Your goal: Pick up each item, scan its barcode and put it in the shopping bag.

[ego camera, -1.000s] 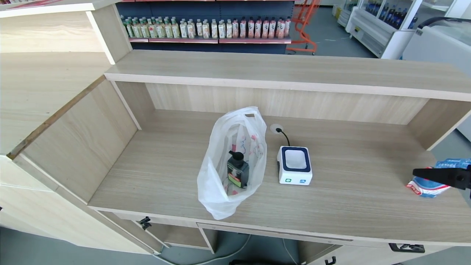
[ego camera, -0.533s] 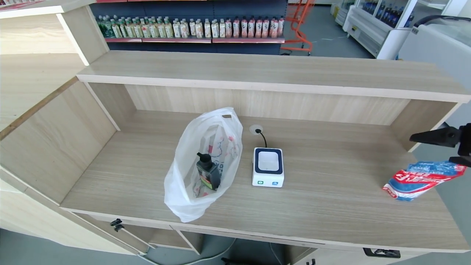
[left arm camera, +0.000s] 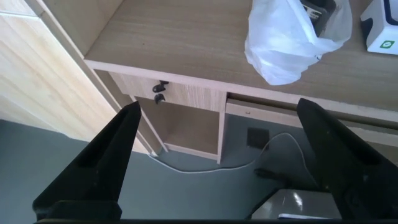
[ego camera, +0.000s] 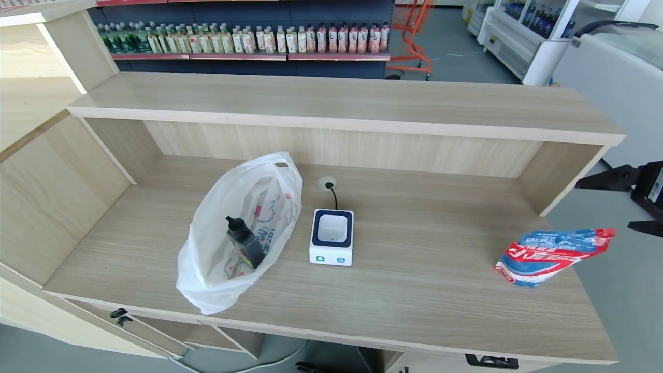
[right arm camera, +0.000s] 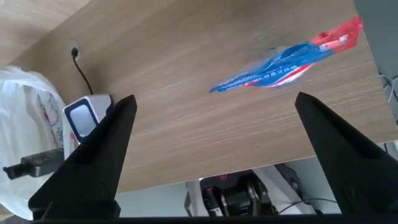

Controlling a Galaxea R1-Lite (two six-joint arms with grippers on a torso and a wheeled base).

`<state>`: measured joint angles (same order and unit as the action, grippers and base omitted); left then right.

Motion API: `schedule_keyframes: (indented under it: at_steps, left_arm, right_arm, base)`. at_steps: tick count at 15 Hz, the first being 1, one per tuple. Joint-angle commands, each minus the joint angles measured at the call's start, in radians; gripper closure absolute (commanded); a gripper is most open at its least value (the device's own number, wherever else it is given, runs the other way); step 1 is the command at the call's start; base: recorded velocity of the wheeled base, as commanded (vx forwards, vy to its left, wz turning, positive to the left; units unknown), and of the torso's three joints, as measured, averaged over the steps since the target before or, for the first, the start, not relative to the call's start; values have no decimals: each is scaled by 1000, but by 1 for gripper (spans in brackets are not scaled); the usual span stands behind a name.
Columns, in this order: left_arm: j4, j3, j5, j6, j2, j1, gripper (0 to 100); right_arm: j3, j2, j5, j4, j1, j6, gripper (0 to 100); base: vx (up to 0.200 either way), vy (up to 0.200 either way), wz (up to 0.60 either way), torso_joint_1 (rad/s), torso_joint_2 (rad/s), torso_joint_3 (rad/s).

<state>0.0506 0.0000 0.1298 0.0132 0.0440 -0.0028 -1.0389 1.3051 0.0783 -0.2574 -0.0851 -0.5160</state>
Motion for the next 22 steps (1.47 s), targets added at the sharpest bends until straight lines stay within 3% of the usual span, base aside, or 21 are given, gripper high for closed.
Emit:
schedule_keyframes:
  at_steps: [1,4,9,12,16,18,22]
  left_arm:
    - [0,0,1,-1,-44,1,0]
    - [0,0,1,-1,-44,1,0]
    - [0,0,1,-1,-44,1,0]
    - [0,0,1,-1,-44,1,0]
    - [0,0,1,-1,-44,0,0]
    - [0,0,1,-1,-44,0,0]
    - [0,0,1,-1,-44,1,0]
  right_arm:
    - [-4,-7,0,-13,-1,-13,0]
    - [-35,17,-43,-126,-41,-128,0]
    - [-36,198,-167,-117,-62,-219,0]
    - [-21,321,-206,-51,-70,-228,0]
    - [3,490,-207,145,-33,-173,0]
    - [33,543,-207,187,1,-107,0]
    - [30,608,-209,234,48,-98,0]
  base:
    - [0,0,0,0,0,0]
    - [0,0,0,0,0,0]
    - [0,0,0,0,0,0]
    - [0,0,0,0,0,0]
    - [0,0,0,0,0,0]
    - [0,0,0,0,0,0]
    - [0,0,0,0,0,0]
